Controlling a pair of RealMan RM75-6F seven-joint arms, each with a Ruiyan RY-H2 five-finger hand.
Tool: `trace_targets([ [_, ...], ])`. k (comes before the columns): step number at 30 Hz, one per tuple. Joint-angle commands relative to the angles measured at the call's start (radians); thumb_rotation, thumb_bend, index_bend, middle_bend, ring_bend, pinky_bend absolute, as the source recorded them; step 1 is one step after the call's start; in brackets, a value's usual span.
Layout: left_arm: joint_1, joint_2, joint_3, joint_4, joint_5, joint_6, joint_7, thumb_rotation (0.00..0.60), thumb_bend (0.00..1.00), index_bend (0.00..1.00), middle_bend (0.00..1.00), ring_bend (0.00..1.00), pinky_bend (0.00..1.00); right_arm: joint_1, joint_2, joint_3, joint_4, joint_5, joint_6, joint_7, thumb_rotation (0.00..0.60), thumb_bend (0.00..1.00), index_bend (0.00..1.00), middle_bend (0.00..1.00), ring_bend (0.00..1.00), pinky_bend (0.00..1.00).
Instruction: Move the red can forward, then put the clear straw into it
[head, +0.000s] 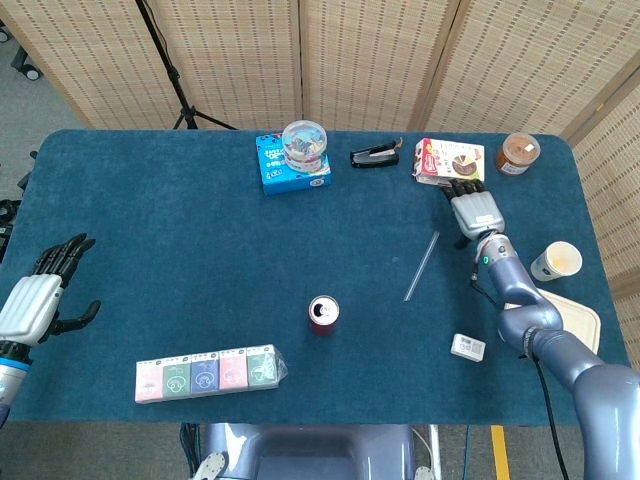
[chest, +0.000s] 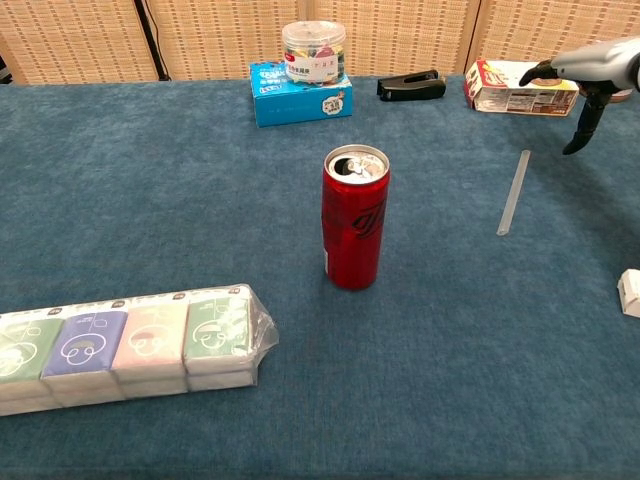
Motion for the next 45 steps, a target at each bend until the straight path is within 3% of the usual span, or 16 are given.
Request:
trace_targets([
  [1,0.000,0.000,-0.001,0.001,-0.001,-0.001,0.000,0.600,0.36,0.00,0.00,0.00,0.00,0.005,-0.029,0.006,0.039,0.001,-0.016,0.007,0.600,0.00,0.00,0.00,0.00,0.00],
  [16,-0.005,0.003,0.000,0.002,0.000,-0.012,-0.007,0.600,0.36,0.00,0.00,0.00,0.00,0.015,-0.127,0.034,0.159,-0.007,-0.044,0.055,0.600,0.00,0.00,0.00,0.00,0.00],
  [28,-0.009,0.002,-0.001,0.003,-0.005,-0.020,-0.005,0.600,0.36,0.00,0.00,0.00,0.00,0.041,-0.178,0.052,0.185,-0.031,-0.045,0.091,0.600,0.00,0.00,0.00,0.00,0.00],
  [36,-0.011,0.003,0.001,0.003,0.000,-0.023,-0.006,0.600,0.36,0.00,0.00,0.00,0.00,0.059,-0.182,0.060,0.125,-0.066,-0.010,0.131,0.600,0.00,0.00,0.00,0.00,0.00],
  [45,-0.009,0.005,0.005,-0.001,0.008,-0.022,-0.006,0.600,0.36,0.00,0.00,0.00,0.00,0.066,-0.138,0.030,-0.047,-0.146,0.043,0.164,0.600,0.00,0.00,0.00,0.00,0.00],
])
